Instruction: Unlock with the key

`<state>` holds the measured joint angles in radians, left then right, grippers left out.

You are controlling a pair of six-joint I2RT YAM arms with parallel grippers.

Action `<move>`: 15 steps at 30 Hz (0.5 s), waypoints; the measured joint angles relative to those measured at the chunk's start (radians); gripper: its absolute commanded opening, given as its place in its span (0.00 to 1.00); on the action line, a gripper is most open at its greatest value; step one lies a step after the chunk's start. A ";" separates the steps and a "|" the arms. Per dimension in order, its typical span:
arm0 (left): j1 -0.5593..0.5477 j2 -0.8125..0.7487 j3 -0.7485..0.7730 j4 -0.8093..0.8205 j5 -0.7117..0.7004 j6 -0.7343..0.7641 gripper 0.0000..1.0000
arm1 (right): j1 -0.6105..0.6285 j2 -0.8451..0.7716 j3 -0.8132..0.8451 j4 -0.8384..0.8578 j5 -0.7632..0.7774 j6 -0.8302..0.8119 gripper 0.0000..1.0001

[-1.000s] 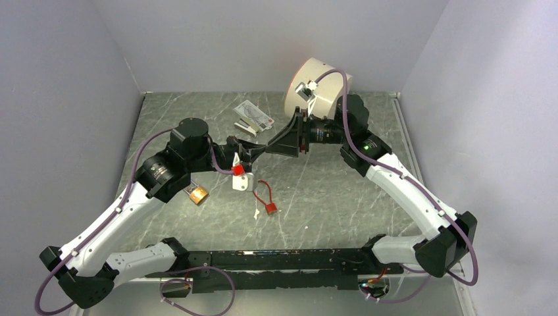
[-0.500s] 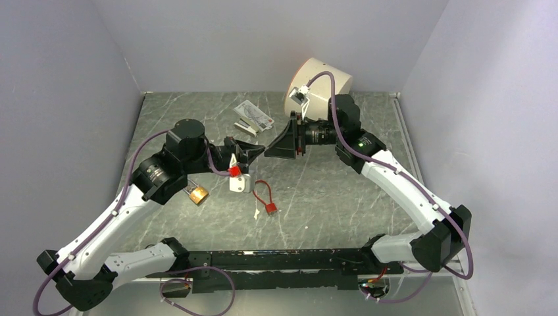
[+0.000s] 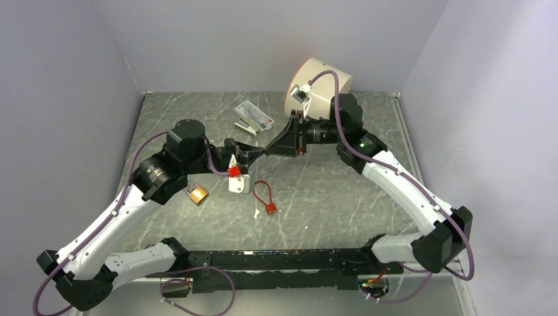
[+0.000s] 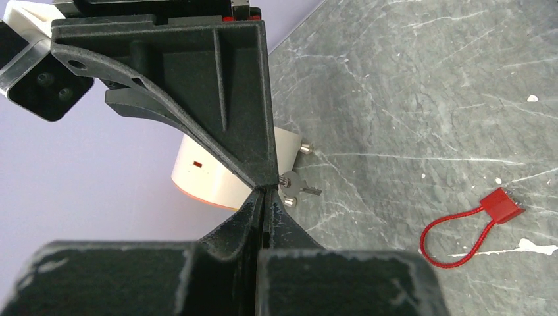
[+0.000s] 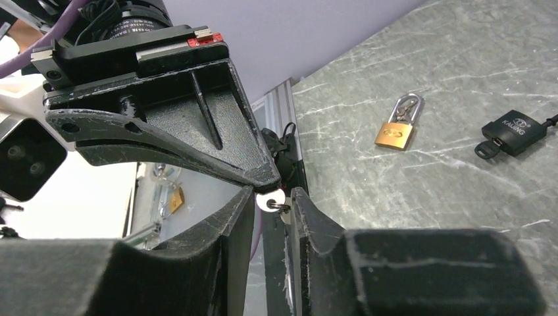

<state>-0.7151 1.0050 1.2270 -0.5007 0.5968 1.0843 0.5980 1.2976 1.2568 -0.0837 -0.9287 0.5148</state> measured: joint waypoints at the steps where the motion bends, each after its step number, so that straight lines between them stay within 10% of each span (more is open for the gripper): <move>1: 0.000 0.000 0.000 0.000 0.001 -0.002 0.03 | 0.000 0.000 0.000 0.000 -0.002 0.000 0.28; 15: 0.000 0.006 0.029 -0.036 0.002 -0.090 0.27 | 0.000 -0.005 -0.006 0.017 -0.011 0.040 0.00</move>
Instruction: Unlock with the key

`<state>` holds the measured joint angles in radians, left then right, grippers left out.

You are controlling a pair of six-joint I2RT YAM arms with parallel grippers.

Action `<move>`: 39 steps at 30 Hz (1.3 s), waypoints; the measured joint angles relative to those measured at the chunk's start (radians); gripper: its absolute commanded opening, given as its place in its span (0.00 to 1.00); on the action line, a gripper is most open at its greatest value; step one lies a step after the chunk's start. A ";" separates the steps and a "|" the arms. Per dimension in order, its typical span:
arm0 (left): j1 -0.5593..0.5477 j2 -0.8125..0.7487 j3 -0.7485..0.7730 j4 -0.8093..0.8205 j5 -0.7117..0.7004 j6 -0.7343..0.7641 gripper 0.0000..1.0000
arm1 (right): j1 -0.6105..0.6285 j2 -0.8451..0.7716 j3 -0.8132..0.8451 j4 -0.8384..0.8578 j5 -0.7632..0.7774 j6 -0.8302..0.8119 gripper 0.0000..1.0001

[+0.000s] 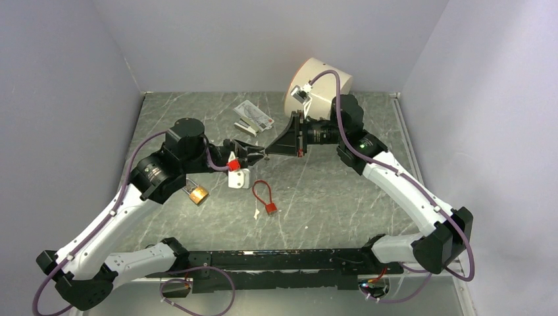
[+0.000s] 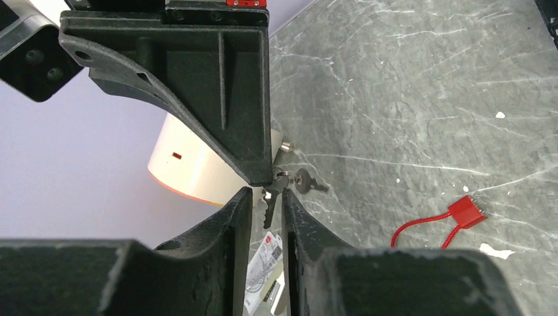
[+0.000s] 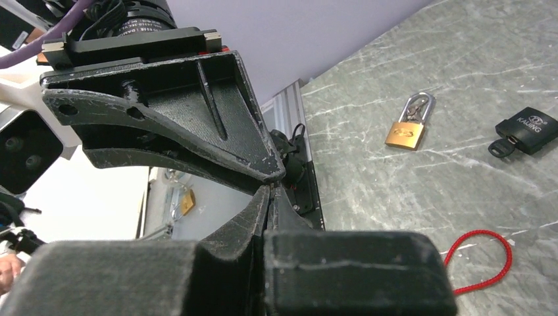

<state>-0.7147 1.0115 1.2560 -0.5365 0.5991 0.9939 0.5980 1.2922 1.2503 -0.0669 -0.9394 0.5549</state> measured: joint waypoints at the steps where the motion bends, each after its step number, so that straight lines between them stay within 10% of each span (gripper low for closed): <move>1: 0.000 0.000 0.000 0.000 -0.004 -0.010 0.28 | 0.000 -0.002 -0.005 0.007 0.000 0.010 0.00; 15: 0.000 -0.059 -0.052 0.066 -0.080 -0.284 0.57 | 0.000 -0.077 -0.126 0.121 0.060 0.091 0.00; 27: 0.000 -0.062 -0.007 0.225 -0.473 -1.522 0.50 | 0.000 -0.229 -0.312 0.343 0.267 0.197 0.00; 36: 0.000 0.061 -0.047 0.415 -0.370 -1.948 0.48 | -0.001 -0.285 -0.345 0.492 0.337 0.297 0.00; 39: 0.000 0.104 -0.059 0.513 -0.276 -2.001 0.33 | -0.006 -0.284 -0.372 0.548 0.340 0.367 0.00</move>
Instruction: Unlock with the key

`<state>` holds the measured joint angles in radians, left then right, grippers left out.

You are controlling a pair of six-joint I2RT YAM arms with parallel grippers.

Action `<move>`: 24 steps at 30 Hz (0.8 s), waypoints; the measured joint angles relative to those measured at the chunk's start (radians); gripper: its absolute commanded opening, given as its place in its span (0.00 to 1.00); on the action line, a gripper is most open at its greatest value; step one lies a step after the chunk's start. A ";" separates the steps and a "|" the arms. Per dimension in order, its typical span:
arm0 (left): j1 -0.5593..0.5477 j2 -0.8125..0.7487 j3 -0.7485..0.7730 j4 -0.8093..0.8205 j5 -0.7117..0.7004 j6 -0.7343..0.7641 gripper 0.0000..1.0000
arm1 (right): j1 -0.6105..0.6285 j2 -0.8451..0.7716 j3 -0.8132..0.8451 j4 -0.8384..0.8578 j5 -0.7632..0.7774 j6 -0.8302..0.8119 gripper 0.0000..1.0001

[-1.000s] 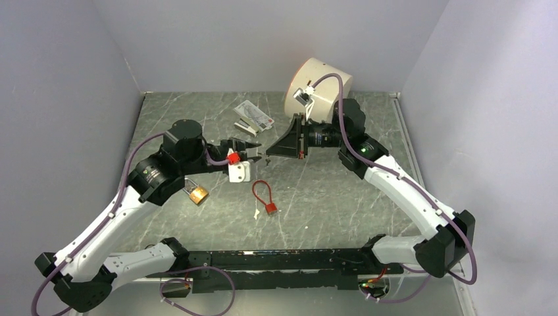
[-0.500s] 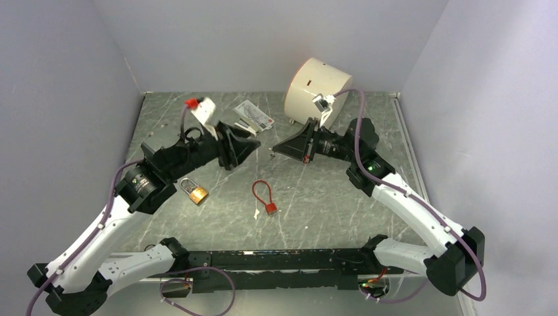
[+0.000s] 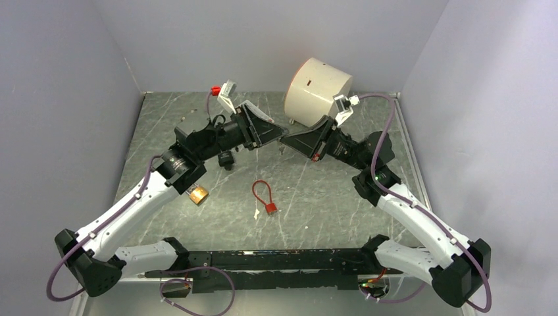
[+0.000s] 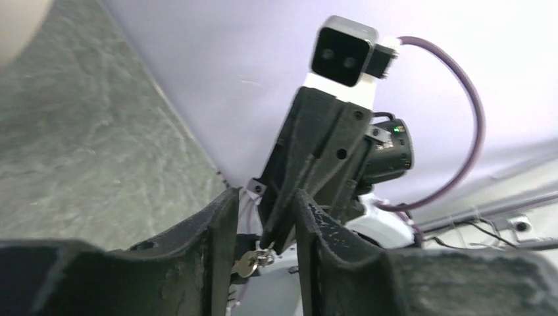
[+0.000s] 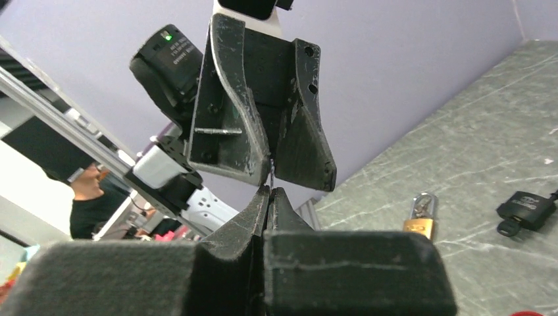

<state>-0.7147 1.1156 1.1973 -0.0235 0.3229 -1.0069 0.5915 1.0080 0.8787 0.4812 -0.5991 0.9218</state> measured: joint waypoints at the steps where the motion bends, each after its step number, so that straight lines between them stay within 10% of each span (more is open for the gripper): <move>1: 0.000 0.011 0.000 0.027 0.028 -0.010 0.30 | -0.002 0.000 -0.006 0.015 0.001 0.022 0.00; 11: 0.000 0.006 -0.015 0.138 0.100 -0.038 0.42 | -0.017 -0.010 -0.035 0.114 0.036 0.138 0.00; 24: 0.002 -0.021 -0.072 0.206 0.086 -0.076 0.03 | -0.035 -0.014 -0.075 0.203 0.042 0.211 0.00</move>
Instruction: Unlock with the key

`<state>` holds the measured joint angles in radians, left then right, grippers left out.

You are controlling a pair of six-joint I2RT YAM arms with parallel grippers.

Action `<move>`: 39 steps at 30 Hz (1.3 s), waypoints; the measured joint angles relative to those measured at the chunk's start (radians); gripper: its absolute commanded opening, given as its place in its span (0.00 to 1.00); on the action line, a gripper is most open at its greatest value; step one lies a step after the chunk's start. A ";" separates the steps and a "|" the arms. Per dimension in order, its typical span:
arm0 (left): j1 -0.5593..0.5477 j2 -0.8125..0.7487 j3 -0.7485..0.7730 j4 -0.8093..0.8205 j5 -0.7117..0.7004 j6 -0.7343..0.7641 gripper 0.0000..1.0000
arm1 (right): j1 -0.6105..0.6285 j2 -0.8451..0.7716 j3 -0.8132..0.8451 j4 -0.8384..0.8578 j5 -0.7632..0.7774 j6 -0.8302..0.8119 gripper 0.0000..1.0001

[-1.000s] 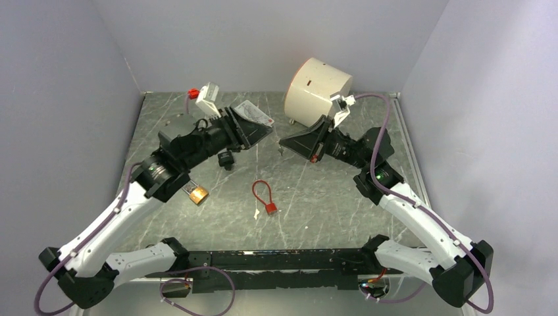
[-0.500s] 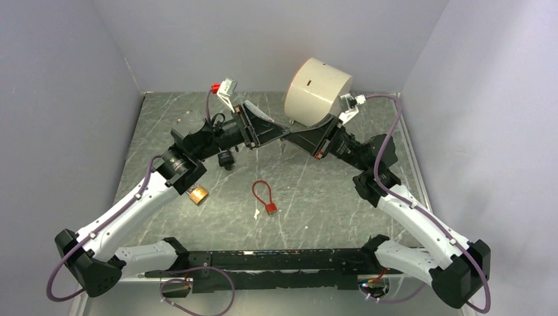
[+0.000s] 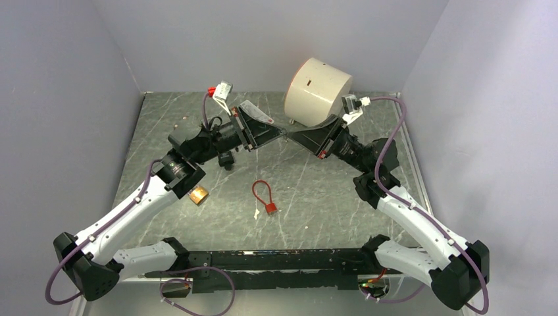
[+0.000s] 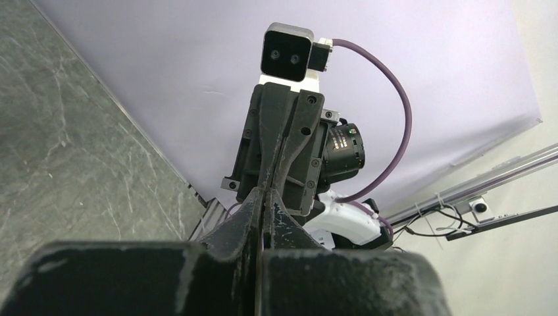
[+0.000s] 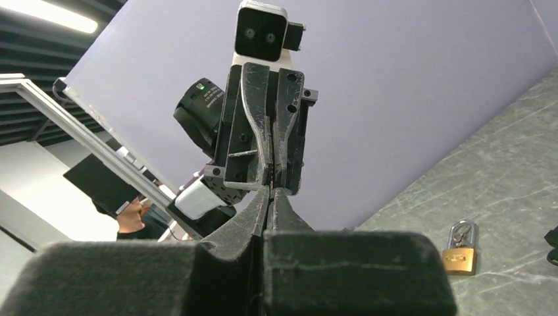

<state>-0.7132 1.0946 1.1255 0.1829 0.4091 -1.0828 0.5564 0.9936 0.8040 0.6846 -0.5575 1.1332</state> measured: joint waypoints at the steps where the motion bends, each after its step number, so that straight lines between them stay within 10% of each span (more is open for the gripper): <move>1: 0.000 0.000 0.000 0.001 -0.003 0.002 0.03 | 0.000 0.000 0.000 0.003 -0.001 0.002 0.04; 3: 0.000 0.000 0.000 0.003 -0.003 0.009 0.03 | -0.001 0.000 0.000 0.003 -0.002 0.002 0.30; 7: 0.000 -0.002 0.000 0.019 -0.002 0.051 0.02 | -0.003 0.000 0.000 -0.017 -0.023 -0.019 0.42; 24: -0.001 0.046 0.070 0.052 0.226 0.224 0.03 | -0.004 -0.061 0.035 -0.098 -0.106 -0.143 0.35; 31: 0.001 0.053 0.070 0.076 0.245 0.224 0.03 | -0.003 -0.073 0.038 -0.098 -0.107 -0.153 0.02; 39: 0.005 0.056 0.070 0.097 0.240 0.224 0.18 | -0.005 -0.067 0.050 -0.096 -0.106 -0.137 0.00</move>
<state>-0.7078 1.1503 1.1954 0.2798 0.6491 -0.8593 0.5510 0.9268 0.8536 0.5888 -0.6632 0.9958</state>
